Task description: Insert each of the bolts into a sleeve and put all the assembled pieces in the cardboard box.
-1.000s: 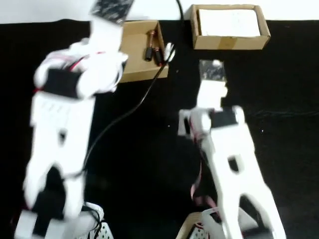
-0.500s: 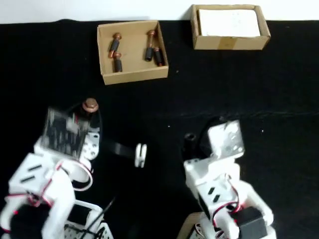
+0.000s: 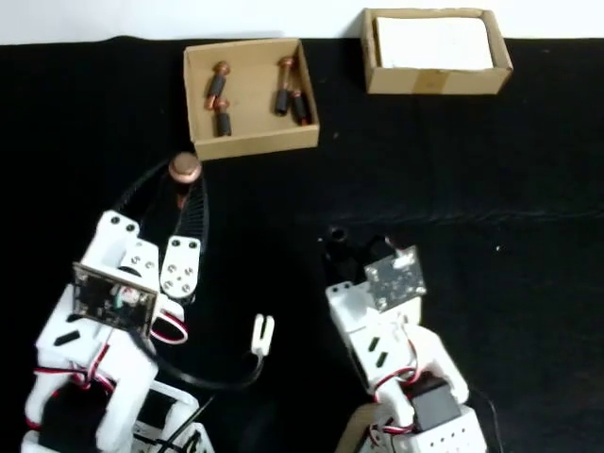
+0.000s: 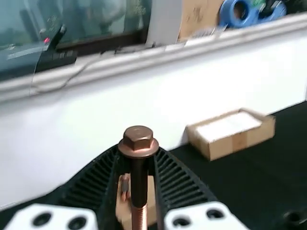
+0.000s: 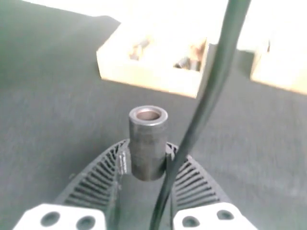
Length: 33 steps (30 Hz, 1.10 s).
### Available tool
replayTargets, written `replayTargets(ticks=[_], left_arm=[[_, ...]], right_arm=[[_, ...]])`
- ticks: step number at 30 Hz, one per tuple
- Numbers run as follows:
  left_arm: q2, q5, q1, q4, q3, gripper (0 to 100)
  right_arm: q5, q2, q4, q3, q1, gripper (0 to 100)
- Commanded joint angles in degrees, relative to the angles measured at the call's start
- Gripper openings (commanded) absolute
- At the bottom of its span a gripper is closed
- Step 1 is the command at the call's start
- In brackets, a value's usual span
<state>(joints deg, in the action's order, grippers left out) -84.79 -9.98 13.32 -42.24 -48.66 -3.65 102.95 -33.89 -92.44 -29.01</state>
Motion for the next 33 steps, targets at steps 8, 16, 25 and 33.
replayTargets(ticks=[8,16,25,33], left_arm=[[14.9,11.5,6.1,1.7,20.6,1],[14.2,19.8,6.1,1.5,21.1,1],[14.6,28.8,8.0,2.5,12.1,1],[14.8,28.7,16.6,8.3,4.9,1]], right_arm=[[7.5,0.1,5.8,-7.2,-8.0,0.7],[7.4,0.1,5.8,-8.6,-8.0,0.7],[7.6,0.2,5.8,-8.4,-8.1,0.7],[7.6,0.2,13.8,-8.6,-8.2,0.7]])
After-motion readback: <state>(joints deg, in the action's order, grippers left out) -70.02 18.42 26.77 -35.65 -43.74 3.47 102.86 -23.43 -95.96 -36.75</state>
